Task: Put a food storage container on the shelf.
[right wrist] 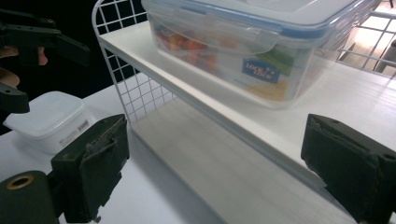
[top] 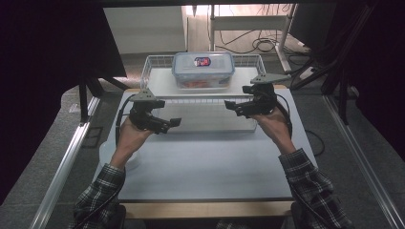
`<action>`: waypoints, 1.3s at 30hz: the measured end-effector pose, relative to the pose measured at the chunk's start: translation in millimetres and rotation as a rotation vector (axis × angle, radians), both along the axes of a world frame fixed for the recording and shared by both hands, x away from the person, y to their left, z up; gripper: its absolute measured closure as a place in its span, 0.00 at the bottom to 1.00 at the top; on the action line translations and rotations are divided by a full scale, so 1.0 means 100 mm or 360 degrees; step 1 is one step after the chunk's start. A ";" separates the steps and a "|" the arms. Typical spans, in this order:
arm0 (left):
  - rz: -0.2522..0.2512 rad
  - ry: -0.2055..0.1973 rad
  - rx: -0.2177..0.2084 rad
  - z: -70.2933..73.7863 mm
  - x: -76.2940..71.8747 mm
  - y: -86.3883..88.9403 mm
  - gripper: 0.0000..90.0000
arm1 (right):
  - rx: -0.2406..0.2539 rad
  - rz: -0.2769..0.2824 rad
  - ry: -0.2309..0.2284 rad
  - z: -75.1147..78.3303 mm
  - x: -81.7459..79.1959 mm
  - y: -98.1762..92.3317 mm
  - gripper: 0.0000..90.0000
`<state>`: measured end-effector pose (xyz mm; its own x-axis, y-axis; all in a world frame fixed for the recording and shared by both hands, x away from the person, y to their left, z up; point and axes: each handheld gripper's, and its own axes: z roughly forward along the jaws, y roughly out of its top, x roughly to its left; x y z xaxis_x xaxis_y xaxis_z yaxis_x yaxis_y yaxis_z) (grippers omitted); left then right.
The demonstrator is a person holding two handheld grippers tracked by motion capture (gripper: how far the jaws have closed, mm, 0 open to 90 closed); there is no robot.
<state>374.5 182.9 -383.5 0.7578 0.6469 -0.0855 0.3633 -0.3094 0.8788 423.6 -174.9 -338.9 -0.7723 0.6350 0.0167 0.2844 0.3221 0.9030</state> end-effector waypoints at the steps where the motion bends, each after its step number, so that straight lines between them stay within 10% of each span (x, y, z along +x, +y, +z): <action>1: 0.0006 -0.0008 0.0009 -0.02 -0.03 -0.01 0.01 | 0.0003 0.0008 -0.0003 -0.02 -0.03 0.00 0.09; 39: 0.0009 0.0050 0.0005 -0.67 -0.71 -0.15 0.00 | -0.0093 0.0035 0.0047 -0.72 -0.68 -0.25 0.04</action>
